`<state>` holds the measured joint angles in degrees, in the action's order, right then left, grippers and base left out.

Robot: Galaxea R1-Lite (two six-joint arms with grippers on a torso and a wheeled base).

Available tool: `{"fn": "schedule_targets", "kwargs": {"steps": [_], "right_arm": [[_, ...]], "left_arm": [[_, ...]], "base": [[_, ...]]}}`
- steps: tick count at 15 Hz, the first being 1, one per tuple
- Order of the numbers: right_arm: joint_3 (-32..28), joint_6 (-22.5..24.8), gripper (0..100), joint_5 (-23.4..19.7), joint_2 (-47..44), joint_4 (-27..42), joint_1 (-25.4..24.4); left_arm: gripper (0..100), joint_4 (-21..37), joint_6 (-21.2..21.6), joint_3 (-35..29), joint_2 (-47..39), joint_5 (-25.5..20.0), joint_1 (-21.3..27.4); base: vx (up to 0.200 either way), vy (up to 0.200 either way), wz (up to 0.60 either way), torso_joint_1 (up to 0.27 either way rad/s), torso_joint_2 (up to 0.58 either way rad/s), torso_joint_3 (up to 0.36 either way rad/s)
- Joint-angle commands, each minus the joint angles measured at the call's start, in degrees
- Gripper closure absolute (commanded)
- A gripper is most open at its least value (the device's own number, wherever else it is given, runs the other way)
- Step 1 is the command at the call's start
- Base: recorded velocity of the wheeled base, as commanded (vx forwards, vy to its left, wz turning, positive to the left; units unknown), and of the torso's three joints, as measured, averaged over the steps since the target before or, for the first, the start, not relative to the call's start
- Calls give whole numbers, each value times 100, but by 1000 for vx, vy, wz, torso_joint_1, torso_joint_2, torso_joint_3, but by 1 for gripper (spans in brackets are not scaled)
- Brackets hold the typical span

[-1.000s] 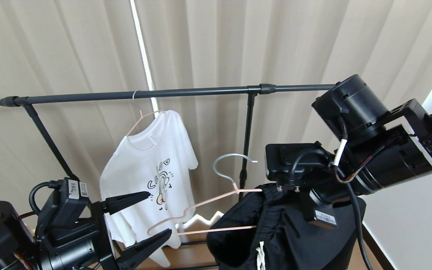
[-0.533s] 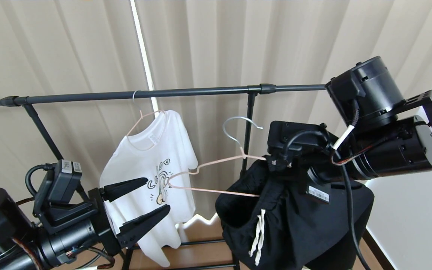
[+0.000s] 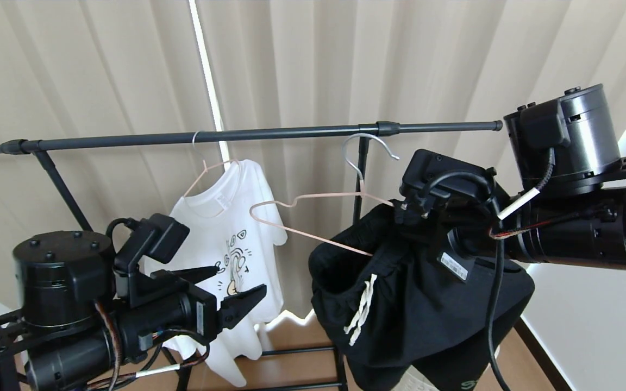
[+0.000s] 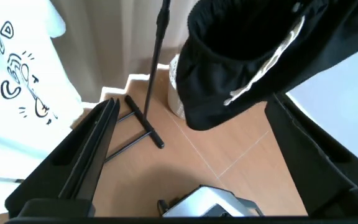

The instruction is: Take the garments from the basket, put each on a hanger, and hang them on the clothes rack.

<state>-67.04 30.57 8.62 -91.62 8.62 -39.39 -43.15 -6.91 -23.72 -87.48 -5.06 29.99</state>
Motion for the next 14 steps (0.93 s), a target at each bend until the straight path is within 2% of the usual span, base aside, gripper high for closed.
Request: {"fn": "schedule_targets", "kwargs": {"steps": [1,3,5,6,9,11,14], "right_arm": [[15,-201,100,8,127,-1,-157],[-20,-517,100,166,154,-9,-280],[-20,-596,100,263,162,-9,-350],[-2,-596,100,281,171,-9,-394],[-11,-605,100,342,268,-9,-570],[-11,-605,100,360,321,-9,-640],[-29,-623,100,377,329,-9,-755]], "left_arm": [[0,-9,-504,-361,-709,734,561],[0,-88,-926,-607,-1131,1279,780],[0,-413,-1075,-598,-1368,1438,860],[0,-861,-1084,-537,-1597,1552,939],[0,-1644,-1093,-493,-2124,2035,1053],[0,-1986,-1084,-493,-2326,2149,1062],[0,-2057,-1084,-484,-2405,2158,1062]], "base": [[0,0,0,0,0,0],[0,0,0,0,0,0],[0,0,0,0,0,0],[0,0,0,0,0,0],[0,0,0,0,0,0],[0,0,0,0,0,0],[0,0,0,0,0,0]]}}
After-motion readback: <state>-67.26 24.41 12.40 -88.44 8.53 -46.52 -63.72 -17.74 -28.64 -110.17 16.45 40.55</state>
